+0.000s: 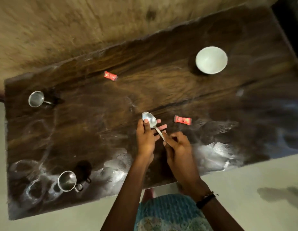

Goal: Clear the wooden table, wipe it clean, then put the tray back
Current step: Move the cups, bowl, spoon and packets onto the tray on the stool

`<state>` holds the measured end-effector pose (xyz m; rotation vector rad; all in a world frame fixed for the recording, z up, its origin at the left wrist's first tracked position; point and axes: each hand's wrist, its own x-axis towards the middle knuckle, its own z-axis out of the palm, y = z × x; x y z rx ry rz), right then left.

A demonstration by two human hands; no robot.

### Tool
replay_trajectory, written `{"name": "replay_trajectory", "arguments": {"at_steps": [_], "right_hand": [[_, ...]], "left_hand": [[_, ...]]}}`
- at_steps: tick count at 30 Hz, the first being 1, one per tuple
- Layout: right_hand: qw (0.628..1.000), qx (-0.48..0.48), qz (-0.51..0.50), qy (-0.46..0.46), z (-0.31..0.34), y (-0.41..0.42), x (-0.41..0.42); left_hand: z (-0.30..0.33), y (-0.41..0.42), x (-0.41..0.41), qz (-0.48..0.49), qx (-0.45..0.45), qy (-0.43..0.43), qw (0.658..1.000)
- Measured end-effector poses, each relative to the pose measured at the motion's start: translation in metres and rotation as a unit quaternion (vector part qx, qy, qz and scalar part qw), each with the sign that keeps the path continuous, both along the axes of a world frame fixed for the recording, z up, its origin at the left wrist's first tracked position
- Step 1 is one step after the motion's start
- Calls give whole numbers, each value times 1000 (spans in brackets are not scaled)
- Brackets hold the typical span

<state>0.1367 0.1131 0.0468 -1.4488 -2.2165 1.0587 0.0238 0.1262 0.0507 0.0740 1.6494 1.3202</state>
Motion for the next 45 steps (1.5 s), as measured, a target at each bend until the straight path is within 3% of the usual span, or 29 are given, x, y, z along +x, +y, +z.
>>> {"name": "replay_trajectory", "arguments": {"at_steps": [5, 19, 23, 26, 33, 40, 45], "right_hand": [[995, 92, -13, -42, 8, 38, 55], [983, 53, -82, -152, 15, 119, 107], [977, 64, -134, -156, 17, 148, 124], [974, 47, -171, -144, 15, 171, 146], [978, 43, -149, -142, 9, 236, 219], [969, 96, -205, -98, 14, 348, 306], [956, 86, -255, -115, -3, 438, 343]], "left_hand": [[3, 40, 58, -30, -4, 17, 999], [5, 136, 133, -87, -67, 96, 989], [-20, 159, 157, -167, -101, 191, 962], [-12, 179, 181, -205, -115, 217, 947], [-8, 242, 249, -256, -82, 190, 944], [2, 326, 326, -280, -5, 96, 955], [-3, 374, 364, -287, 14, 72, 955]]}}
